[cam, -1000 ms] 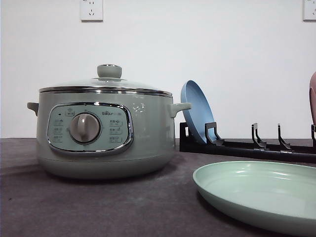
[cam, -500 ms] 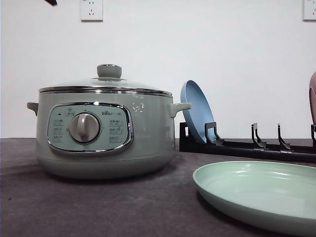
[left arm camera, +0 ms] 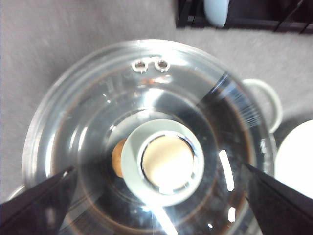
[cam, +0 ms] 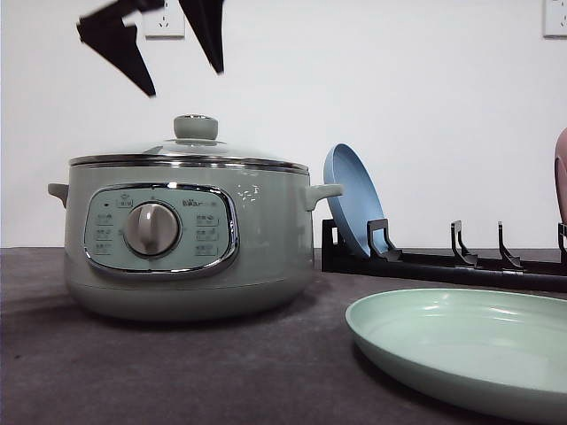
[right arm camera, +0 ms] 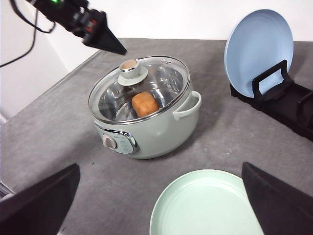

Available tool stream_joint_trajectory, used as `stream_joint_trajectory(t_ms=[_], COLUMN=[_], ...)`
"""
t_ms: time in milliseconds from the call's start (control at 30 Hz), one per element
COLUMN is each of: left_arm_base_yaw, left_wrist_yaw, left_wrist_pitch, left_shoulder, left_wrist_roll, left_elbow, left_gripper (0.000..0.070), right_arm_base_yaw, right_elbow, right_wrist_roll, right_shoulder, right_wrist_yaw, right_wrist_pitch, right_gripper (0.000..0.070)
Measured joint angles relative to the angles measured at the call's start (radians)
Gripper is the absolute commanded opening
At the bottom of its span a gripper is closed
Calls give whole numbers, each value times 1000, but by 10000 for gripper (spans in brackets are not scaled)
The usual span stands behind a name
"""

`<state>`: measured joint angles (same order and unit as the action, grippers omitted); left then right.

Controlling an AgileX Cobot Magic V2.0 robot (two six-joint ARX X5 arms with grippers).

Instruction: Transfer potato from steamer to green plate

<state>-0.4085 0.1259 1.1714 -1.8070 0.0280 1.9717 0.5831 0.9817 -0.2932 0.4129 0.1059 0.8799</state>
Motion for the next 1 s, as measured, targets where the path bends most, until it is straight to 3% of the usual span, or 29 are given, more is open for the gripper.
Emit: stream_joint_trajectory(t_ms=[267, 400, 767, 1000], left_arm_base_yaw=[-11, -18, -33, -43], left_wrist_yaw=[0, 0, -4, -48], left_wrist_pitch=[-18, -18, -15, -3], left_shoulder=[-64, -75, -82, -89], left_wrist_roll=[0, 1, 8, 8], left_elbow=[0, 0, 0, 0], left_gripper=[700, 636, 625, 461], right_arm_base_yaw=[0, 0, 0, 0], right_elbow=[0, 0, 0, 0], right_wrist_roll=[0, 0, -2, -3], right_shoulder=[0, 0, 0, 0], right_wrist_yaw=[0, 0, 0, 0], right_wrist_pitch=[0, 0, 0, 0], right_gripper=[700, 700, 700, 700])
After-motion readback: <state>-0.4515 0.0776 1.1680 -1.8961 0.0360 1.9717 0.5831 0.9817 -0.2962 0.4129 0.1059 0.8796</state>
